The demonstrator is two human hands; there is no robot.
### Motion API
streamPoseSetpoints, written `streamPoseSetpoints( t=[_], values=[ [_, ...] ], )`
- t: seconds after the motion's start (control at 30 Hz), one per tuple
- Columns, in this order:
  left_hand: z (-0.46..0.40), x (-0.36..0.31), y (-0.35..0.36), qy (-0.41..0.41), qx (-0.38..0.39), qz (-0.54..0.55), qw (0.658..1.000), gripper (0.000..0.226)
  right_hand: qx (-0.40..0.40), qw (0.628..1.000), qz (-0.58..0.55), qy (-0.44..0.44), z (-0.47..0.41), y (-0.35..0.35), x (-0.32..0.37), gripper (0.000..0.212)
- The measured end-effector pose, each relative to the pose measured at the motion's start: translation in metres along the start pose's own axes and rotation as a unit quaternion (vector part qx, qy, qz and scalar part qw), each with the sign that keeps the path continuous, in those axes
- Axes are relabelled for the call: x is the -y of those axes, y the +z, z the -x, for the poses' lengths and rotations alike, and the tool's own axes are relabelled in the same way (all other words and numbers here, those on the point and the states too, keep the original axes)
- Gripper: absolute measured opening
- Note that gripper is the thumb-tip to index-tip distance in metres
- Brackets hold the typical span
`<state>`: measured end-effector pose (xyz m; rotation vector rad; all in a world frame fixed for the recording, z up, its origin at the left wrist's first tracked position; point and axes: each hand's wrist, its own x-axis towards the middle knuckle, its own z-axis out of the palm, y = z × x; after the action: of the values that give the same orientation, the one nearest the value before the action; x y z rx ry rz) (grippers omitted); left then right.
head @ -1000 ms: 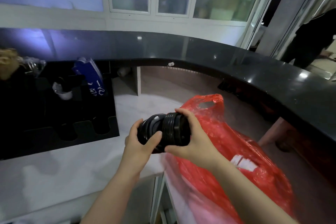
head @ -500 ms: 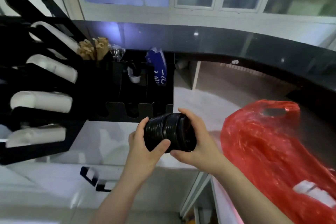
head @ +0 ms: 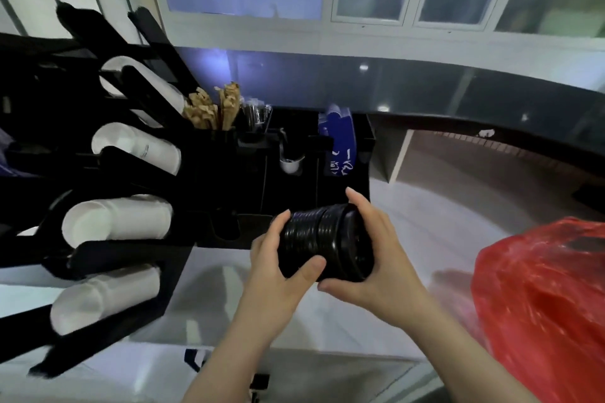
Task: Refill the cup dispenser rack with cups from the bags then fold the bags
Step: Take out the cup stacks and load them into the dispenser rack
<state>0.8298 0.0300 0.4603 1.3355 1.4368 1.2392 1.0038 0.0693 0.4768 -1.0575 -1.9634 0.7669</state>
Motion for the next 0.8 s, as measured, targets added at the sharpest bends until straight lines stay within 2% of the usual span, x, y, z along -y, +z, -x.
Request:
streamPoseSetpoints(
  t=[0.13,0.23,0.4,0.57,0.7,0.8],
  values=[
    [-0.044,0.007,-0.019,-0.013,0.052,0.079,0.995,0.073,-0.073,0.997,0.01,0.004,-0.032,0.013,-0.002,0.108],
    [-0.071,0.016,-0.02,0.0,0.055,0.113,0.992,0.073,-0.123,0.992,-0.013,0.022,-0.046,0.013,-0.006,0.099],
    [-0.104,0.017,0.006,0.01,0.098,0.159,0.982,0.068,-0.16,0.982,0.088,0.041,-0.064,-0.017,-0.012,0.096],
    [-0.137,0.01,0.032,-0.06,0.126,0.202,0.969,0.061,-0.144,0.977,0.141,0.067,-0.09,-0.046,-0.024,0.102],
    [-0.15,0.01,0.04,-0.09,0.144,0.165,0.972,0.052,-0.098,0.977,0.168,0.087,-0.103,-0.056,-0.039,0.107],
    [-0.158,0.014,0.041,-0.089,0.119,0.122,0.981,0.049,-0.073,0.979,0.165,0.096,-0.109,-0.056,-0.05,0.109]
  ],
)
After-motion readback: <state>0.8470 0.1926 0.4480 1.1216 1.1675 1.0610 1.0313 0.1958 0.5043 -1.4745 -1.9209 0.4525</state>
